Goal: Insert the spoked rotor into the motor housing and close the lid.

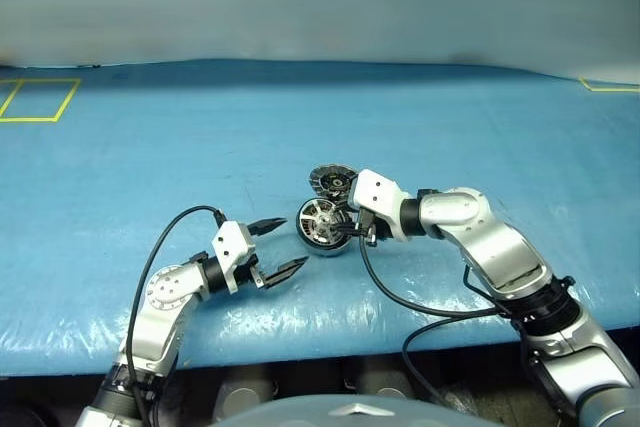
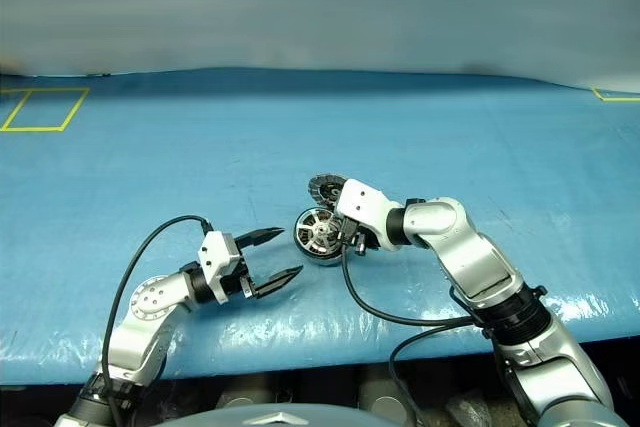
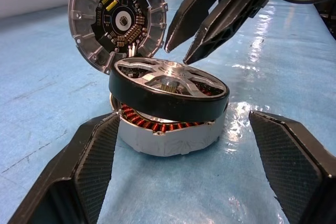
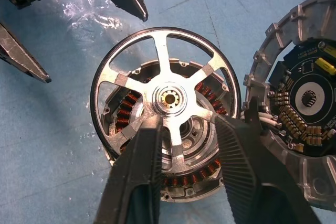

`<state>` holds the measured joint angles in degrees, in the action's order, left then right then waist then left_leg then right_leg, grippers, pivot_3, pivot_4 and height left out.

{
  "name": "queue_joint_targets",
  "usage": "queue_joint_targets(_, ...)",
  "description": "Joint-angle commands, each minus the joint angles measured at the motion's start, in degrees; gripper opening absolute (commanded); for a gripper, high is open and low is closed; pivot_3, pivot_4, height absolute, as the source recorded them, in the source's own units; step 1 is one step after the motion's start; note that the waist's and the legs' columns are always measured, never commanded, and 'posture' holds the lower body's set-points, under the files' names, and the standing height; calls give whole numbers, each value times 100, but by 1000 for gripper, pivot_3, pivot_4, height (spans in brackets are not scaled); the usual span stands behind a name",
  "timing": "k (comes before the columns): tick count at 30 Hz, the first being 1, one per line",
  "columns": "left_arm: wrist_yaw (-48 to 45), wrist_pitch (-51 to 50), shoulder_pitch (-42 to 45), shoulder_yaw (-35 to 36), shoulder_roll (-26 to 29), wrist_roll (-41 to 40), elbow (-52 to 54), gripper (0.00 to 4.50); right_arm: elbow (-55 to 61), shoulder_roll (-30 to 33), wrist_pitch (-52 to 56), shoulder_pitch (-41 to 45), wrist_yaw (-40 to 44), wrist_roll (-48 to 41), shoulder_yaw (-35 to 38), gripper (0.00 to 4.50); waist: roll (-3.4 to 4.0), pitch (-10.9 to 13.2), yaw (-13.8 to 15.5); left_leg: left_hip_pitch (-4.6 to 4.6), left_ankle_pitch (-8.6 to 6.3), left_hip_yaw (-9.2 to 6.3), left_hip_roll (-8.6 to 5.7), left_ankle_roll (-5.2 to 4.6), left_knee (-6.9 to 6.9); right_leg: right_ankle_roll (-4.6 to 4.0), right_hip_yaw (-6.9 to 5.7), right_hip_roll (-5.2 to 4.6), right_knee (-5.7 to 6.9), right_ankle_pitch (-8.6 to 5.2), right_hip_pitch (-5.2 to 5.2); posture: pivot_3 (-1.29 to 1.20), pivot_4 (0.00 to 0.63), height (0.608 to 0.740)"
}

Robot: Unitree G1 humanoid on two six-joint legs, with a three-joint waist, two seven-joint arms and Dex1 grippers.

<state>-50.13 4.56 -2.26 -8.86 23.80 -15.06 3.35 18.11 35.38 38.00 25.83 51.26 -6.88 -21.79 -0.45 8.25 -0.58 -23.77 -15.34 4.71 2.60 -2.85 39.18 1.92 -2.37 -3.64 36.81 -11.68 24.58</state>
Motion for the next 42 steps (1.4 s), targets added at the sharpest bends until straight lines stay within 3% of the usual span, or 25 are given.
queue_joint_targets(1, -30, 173, 2, 4, -40, 7, -35, 4212, 63, -1, -91, 207, 52, 69, -30, 2189, 0, 0, 0, 0, 0, 0, 0, 0, 0, 0, 0, 0, 0, 0, 0, 0, 150, 740)
queue_joint_targets(9, 4, 255, -3, -50, -135, 88, -163, 4212, -74, -50, -273, 429, 250, 297, -427, 2189, 0, 0, 0, 0, 0, -1, 0, 0, -1, 0, -1, 0, 1, 0, 0, 0, 150, 740)
queue_joint_targets(26, 118, 288, -38, -117, -180, 205, -198, 4212, -639, -202, 49, 705, 282, 600, -671, 2189, 0, 0, -2, 4, 0, 0, 1, 0, 1, -1, -1, 0, 2, 1, -3, 0, 150, 740)
queue_joint_targets(38, 120, 483, 8, -97, -223, 326, -515, 4212, -415, -210, -21, 606, 411, 628, -722, 2189, 0, 0, -3, 3, 0, 1, 1, 0, 1, 0, -1, 0, 3, 1, -1, 0, 150, 740)
queue_joint_targets(42, 100, 555, 19, -99, -243, 333, -603, 4212, -391, -213, -128, 550, 456, 581, -692, 1366, -1, -1, -7, 5, 0, 0, 2, 0, 0, -1, -1, 0, 2, 1, -2, 0, 150, 740)
